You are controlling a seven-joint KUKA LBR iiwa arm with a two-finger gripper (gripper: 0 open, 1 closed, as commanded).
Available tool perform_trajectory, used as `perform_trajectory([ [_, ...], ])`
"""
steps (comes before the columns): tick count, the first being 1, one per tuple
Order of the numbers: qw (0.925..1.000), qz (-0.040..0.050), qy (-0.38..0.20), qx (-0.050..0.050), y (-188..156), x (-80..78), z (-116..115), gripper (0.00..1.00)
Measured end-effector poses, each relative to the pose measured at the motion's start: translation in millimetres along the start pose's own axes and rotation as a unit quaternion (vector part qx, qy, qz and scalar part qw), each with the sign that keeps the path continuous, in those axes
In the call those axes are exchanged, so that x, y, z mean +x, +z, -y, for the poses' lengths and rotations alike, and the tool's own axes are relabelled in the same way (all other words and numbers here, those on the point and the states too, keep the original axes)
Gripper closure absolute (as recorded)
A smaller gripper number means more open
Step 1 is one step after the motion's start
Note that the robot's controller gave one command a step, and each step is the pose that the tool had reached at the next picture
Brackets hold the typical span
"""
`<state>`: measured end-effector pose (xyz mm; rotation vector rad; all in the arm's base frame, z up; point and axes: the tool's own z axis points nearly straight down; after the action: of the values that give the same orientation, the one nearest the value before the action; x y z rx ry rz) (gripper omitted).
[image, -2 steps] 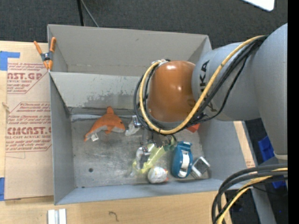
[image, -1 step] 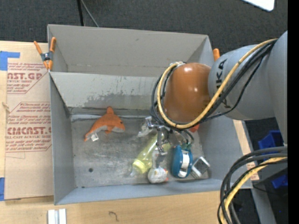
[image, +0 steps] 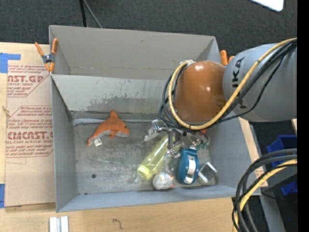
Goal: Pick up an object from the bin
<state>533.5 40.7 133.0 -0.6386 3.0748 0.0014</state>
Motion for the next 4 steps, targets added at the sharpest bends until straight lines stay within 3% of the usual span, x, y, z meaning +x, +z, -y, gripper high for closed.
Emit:
perform_trajectory([
  [1,0.9996,0.0042,-0.028,0.001,33.9,1.2,9.8,0.00],
  [2,0.9859,0.0134,-0.167,0.005,50.4,-7.0,15.4,1.00],
  [4,0.9858,0.0093,-0.168,0.003,47.9,-4.8,14.6,1.00],
])
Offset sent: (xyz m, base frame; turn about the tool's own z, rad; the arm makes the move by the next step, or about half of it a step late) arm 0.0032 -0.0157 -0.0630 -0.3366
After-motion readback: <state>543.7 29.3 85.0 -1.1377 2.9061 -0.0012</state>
